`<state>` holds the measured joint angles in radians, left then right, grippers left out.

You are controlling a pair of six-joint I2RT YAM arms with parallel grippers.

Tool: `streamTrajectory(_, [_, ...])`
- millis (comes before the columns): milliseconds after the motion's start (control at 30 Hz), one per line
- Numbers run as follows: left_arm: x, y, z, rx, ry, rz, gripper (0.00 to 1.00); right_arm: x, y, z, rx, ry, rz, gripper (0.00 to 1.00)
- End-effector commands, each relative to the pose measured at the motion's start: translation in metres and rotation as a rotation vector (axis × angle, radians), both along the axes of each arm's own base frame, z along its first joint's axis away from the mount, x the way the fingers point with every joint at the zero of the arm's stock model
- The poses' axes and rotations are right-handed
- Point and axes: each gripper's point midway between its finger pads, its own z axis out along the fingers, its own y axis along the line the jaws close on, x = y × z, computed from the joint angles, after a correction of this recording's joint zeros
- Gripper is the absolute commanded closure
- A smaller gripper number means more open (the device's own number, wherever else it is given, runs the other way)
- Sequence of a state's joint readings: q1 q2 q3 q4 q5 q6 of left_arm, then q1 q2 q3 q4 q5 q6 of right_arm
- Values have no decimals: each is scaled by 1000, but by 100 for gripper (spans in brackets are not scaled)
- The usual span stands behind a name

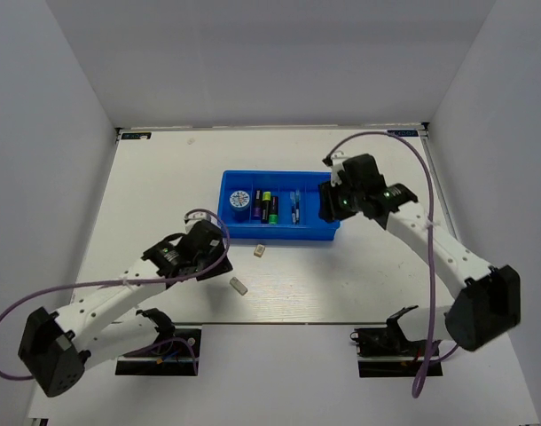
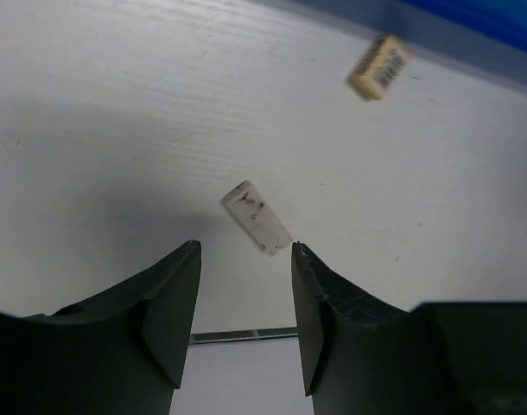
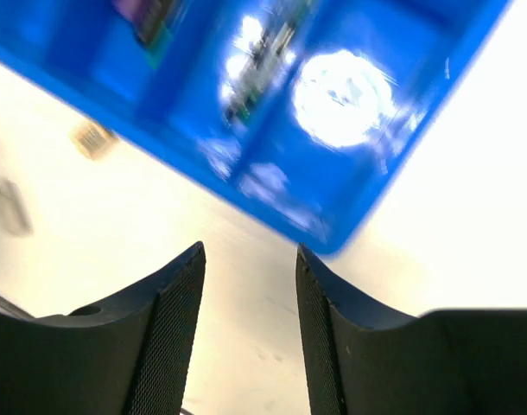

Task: Sort the stationery into containers
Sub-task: Pick up the stationery from the center of the board.

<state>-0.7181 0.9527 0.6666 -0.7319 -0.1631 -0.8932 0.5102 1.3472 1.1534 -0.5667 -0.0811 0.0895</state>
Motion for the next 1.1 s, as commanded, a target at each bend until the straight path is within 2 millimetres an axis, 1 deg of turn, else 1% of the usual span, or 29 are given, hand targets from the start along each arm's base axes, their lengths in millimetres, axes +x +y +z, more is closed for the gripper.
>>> streamTrajectory(0, [3, 9, -1, 67, 59, 254, 43, -11, -23, -27, -80, -31, 12, 50])
streamTrajectory(33, [3, 4, 3, 75, 69, 257, 43, -18, -29, -39, -92, -14, 12, 50])
streamTrajectory(67, [2, 3, -5, 110, 105, 296, 44, -22, -32, -38, -76, -39, 6, 50])
streamTrajectory(100, [3, 0, -6, 113, 112, 300, 44, -24, -34, -41, -77, -37, 5, 50])
streamTrajectory(133, [2, -3, -8, 115, 119, 303, 44, -28, -38, -48, -83, -26, -2, 50])
streamTrajectory(200, [7, -14, -14, 93, 120, 324, 44, -26, -45, -42, -79, -46, -25, 50])
streamTrajectory(267, [8, -19, -22, 84, 136, 358, 44, -25, -47, -35, -68, -69, -38, 50])
streamTrajectory(300, [8, -22, -26, 86, 147, 362, 44, -26, -46, -35, -58, -66, -35, 50])
streamTrajectory(367, [4, -24, -33, 90, 171, 363, 45, -26, -47, -34, -47, -66, -39, 50])
streamTrajectory(400, [1, -26, -41, 95, 194, 374, 45, -27, -47, -34, -46, -65, -36, 50])
streamTrajectory(467, [-1, -29, -47, 89, 206, 369, 45, -26, -49, -34, -45, -65, -45, 50])
streamTrajectory(500, [-3, -31, -54, 83, 218, 367, 45, -26, -50, -34, -46, -66, -47, 50])
streamTrajectory(667, [0, -38, -66, 87, 244, 373, 45, -26, -52, -29, -32, -78, -56, 50])
streamTrajectory(733, [-3, -40, -73, 99, 269, 368, 45, -27, -52, -29, -27, -77, -59, 50])
streamTrajectory(800, [-5, -42, -75, 100, 282, 366, 45, -27, -53, -28, -23, -80, -63, 50])
streamTrajectory(900, [-9, -41, -83, 115, 304, 367, 45, -26, -54, -27, -20, -81, -68, 50])
streamTrajectory(967, [-12, -39, -87, 123, 317, 372, 49, -25, -56, -27, -19, -83, -73, 50])
streamTrajectory(1067, [-15, -39, -90, 124, 333, 369, 61, -26, -56, -26, -15, -80, -78, 50])
